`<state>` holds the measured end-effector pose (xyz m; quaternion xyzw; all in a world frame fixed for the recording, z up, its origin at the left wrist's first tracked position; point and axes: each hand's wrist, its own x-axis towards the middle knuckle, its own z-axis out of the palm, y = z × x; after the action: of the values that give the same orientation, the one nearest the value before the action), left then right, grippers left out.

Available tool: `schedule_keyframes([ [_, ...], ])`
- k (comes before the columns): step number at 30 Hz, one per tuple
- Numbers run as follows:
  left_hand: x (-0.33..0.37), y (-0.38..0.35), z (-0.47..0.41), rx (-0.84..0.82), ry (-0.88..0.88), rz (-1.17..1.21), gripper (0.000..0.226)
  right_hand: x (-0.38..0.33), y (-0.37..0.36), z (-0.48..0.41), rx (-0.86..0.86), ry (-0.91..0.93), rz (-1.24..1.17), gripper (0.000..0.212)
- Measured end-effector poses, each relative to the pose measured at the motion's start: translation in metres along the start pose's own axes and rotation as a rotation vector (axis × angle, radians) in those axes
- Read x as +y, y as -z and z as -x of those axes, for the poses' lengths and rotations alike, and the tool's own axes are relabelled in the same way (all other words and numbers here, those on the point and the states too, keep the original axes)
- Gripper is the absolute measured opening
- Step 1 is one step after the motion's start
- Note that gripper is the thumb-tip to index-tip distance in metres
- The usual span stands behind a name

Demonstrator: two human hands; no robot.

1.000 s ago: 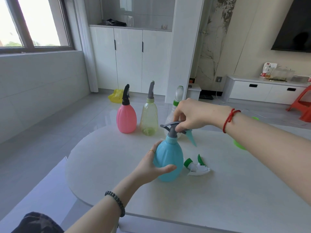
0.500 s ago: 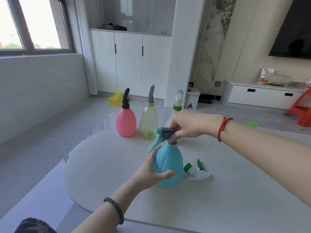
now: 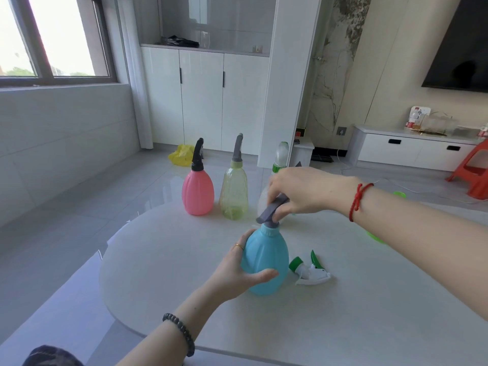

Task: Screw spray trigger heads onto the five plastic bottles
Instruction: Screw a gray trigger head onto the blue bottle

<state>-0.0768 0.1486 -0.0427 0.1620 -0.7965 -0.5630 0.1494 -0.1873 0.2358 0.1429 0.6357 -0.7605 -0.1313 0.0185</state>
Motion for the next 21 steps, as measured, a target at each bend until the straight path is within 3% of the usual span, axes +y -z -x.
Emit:
schedule_keyframes([
  [3, 0.001, 0.0, 0.0, 0.001, 0.0, 0.007, 0.078, 0.0, -0.002, 0.002, 0.055, -0.107, -0.153, 0.044],
  [5, 0.002, 0.0, 0.0, -0.002, -0.006, -0.001, 0.082, -0.003, -0.002, 0.0, 0.071, -0.152, -0.121, 0.054],
  [10, 0.004, 0.0, 0.001, 0.002, -0.007, -0.017, 0.083, -0.004, -0.01, -0.001, 0.129, -0.147, -0.113, 0.031],
  [17, 0.006, -0.003, 0.002, 0.054, 0.01, -0.08, 0.086, -0.012, -0.022, 0.008, 0.317, -0.186, -0.145, 0.025],
  [21, 0.012, -0.003, 0.006, 0.054, 0.029, -0.088, 0.091, -0.007, -0.03, 0.012, 0.286, -0.145, -0.324, 0.019],
])
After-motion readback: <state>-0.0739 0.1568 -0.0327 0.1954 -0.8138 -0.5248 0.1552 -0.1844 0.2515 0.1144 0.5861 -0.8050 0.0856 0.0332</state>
